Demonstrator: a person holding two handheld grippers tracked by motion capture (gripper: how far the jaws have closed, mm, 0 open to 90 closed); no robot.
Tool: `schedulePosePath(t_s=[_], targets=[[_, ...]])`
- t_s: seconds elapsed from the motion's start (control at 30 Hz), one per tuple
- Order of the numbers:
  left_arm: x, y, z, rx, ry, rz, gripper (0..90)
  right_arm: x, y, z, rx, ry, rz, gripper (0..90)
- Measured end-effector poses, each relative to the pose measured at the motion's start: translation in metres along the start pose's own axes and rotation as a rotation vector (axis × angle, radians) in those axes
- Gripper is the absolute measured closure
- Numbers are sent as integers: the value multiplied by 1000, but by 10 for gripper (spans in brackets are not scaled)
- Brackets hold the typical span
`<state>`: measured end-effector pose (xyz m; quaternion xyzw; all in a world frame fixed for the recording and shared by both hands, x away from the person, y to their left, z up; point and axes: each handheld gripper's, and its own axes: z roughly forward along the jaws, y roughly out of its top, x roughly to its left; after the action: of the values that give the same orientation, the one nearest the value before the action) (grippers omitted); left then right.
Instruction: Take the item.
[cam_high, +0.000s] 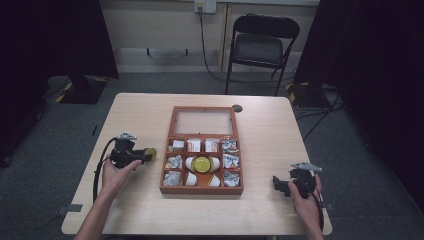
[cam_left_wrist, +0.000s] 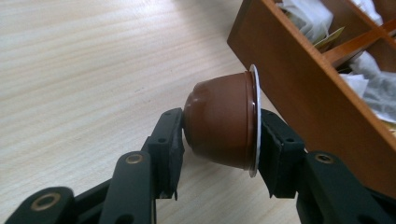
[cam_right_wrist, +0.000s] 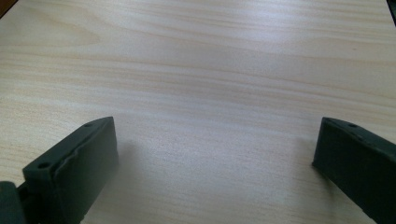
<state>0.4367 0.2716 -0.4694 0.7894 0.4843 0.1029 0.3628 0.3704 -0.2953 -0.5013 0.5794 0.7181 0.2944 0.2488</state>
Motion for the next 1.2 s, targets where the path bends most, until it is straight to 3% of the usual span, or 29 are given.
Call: schedulePosePath(t_s=[0.2, 0.43, 0.6, 0.9, 1.03, 1.2], targets=[[-3, 0, 5, 18, 4, 8, 543, 0, 0, 0, 0, 0, 0, 0], [0, -2, 5, 13, 12, -19, 517, 0, 0, 0, 0, 0, 0, 0], [2, -1, 1, -16, 20, -37, 391, 0, 0, 0, 0, 0, 0, 0], [5, 0, -19, -83, 33, -70, 286, 0, 0, 0, 0, 0, 0, 0], [5, -4, -30, -78, 55, -46, 269, 0, 0, 0, 0, 0, 0, 0], [7, -10, -44, -80, 83, -50, 244, 0, 0, 0, 0, 0, 0, 0]])
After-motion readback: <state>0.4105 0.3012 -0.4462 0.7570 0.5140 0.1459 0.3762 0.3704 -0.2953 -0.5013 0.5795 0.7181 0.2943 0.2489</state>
